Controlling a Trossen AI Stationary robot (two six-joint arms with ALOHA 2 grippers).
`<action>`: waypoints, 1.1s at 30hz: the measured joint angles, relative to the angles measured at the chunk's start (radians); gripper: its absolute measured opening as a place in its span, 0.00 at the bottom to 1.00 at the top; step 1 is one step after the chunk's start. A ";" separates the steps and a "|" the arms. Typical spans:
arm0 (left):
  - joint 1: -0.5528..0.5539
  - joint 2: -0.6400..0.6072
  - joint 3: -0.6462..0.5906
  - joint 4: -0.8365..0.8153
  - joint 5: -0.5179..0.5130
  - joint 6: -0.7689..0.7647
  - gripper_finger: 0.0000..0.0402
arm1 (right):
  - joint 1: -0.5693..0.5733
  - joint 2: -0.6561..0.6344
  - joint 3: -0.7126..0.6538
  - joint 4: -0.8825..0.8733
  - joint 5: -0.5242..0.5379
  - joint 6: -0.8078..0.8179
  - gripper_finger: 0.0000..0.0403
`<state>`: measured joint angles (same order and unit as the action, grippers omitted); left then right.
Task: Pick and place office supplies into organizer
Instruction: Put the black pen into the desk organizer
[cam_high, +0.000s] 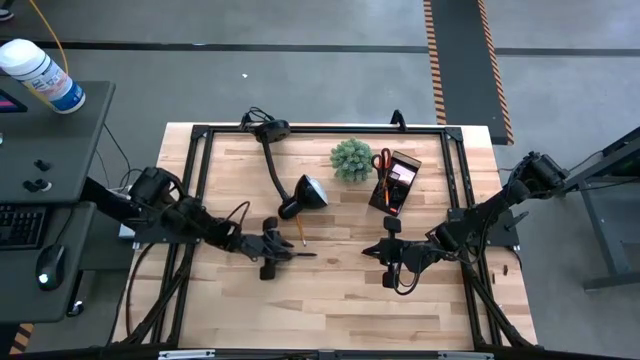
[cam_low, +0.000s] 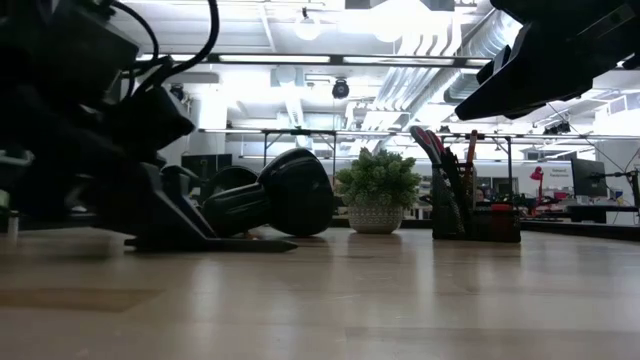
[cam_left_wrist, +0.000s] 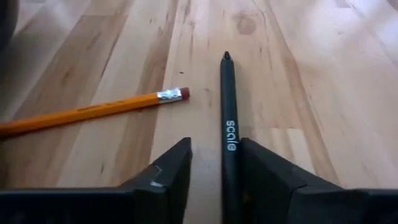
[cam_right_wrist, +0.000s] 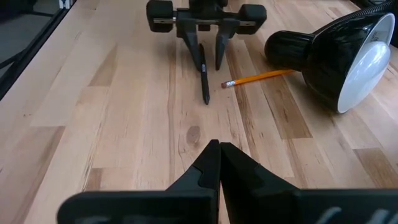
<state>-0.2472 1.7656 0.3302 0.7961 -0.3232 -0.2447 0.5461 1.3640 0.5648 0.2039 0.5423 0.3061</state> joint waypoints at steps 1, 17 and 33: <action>0.005 0.000 0.000 -0.003 0.004 0.000 0.29 | 0.000 0.000 0.000 0.000 0.000 0.000 0.00; 0.006 0.004 -0.003 0.067 0.045 0.030 0.05 | 0.000 0.000 0.000 -0.001 0.002 -0.014 0.00; 0.005 0.002 0.109 0.259 0.055 0.191 0.02 | 0.014 0.000 0.000 0.051 0.106 -0.047 0.00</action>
<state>-0.2424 1.7672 0.4387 1.0551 -0.2678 -0.0534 0.5597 1.3641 0.5648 0.2546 0.6479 0.2594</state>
